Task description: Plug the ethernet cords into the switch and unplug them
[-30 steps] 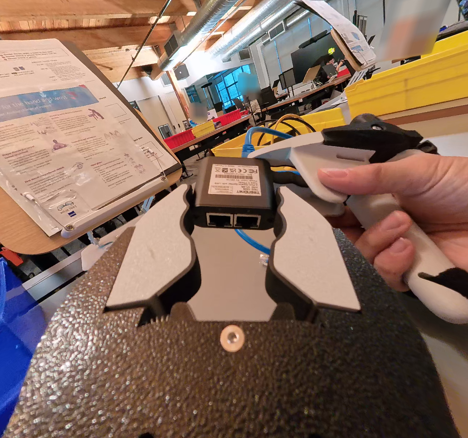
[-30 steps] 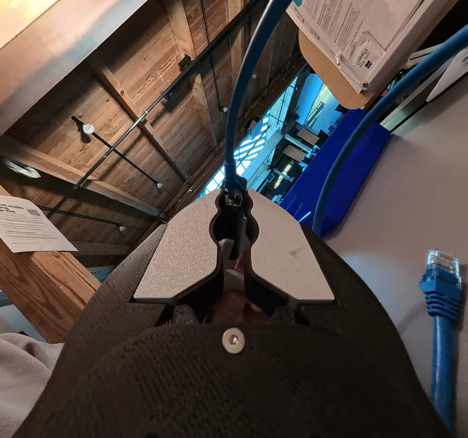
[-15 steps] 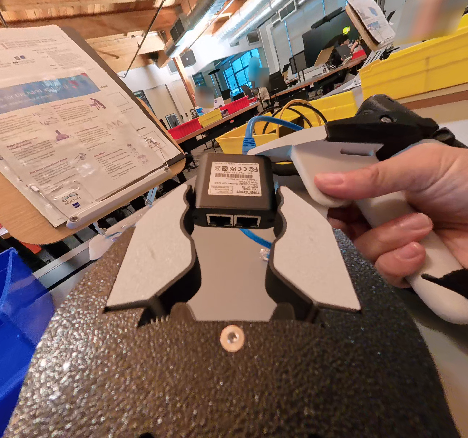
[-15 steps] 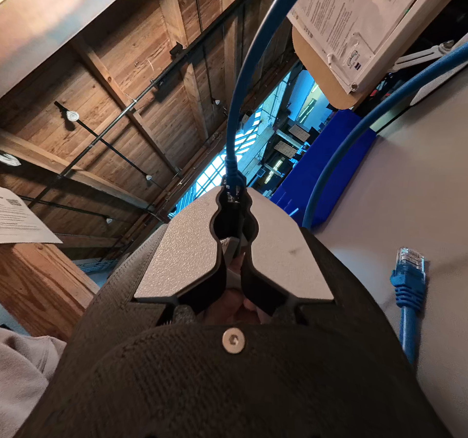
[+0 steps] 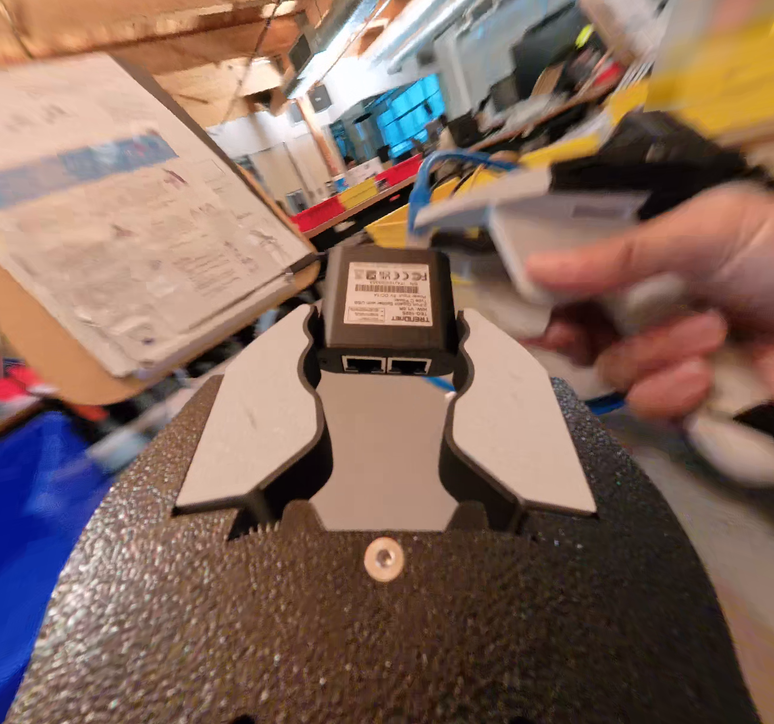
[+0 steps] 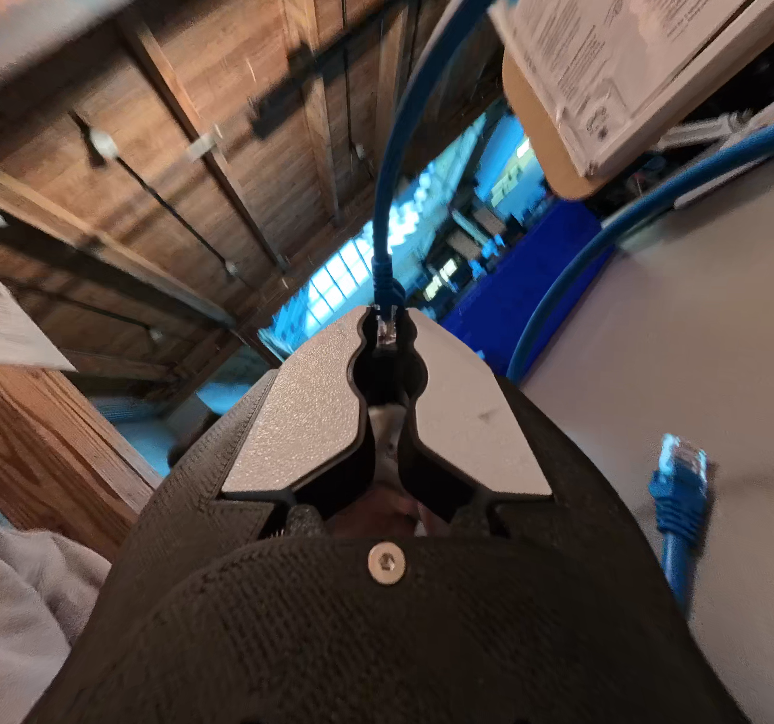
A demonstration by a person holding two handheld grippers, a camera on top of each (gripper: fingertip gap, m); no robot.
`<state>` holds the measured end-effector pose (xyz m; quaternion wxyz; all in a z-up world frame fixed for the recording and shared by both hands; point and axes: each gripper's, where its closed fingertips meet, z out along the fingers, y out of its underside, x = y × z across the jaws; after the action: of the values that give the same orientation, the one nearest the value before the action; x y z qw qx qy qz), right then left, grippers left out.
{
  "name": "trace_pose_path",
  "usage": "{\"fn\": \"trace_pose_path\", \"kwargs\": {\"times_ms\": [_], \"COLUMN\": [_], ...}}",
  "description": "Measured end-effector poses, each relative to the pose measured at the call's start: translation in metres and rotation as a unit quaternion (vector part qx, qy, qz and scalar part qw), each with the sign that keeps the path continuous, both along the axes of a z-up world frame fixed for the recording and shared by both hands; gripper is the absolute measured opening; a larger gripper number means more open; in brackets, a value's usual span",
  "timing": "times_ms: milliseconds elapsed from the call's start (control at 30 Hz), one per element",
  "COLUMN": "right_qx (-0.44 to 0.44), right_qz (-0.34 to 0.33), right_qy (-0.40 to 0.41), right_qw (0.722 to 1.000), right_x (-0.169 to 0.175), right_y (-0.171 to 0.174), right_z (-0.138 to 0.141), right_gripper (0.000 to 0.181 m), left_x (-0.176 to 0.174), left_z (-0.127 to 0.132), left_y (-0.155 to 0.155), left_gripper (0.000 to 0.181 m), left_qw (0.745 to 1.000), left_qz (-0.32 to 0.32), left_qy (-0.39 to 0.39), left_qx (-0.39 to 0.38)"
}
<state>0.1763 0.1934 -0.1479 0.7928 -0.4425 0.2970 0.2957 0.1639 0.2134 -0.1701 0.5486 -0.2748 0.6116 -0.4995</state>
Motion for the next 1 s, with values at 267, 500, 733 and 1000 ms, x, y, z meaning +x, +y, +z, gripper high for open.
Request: {"fn": "trace_pose_path", "kwargs": {"times_ms": [267, 500, 733, 1000], "right_qx": [-0.116, -0.288, -0.403, -0.463], "right_qz": [-0.018, -0.008, -0.006, 0.044], "right_qy": [-0.098, -0.221, -0.264, -0.12], "right_qw": [0.988, 0.932, 0.876, 0.877], "right_x": [0.019, 0.04, 0.115, 0.214], "right_y": [-0.029, -0.075, -0.125, -0.149], "right_z": [0.003, 0.037, 0.06, -0.005], "right_gripper": [0.011, 0.011, 0.011, 0.012], "left_x": [-0.002, -0.003, -0.002, -0.002], "left_z": [0.009, 0.005, 0.0, -0.002], "left_y": [0.014, 0.035, 0.022, 0.016], "left_gripper": [0.061, 0.061, 0.061, 0.061], "left_qw": [0.996, 0.993, 0.996, 0.996], "left_qz": [-0.025, -0.02, -0.031, -0.037], "left_qy": [0.01, 0.017, 0.024, 0.026], "left_qx": [-0.084, -0.118, -0.082, -0.072]}}
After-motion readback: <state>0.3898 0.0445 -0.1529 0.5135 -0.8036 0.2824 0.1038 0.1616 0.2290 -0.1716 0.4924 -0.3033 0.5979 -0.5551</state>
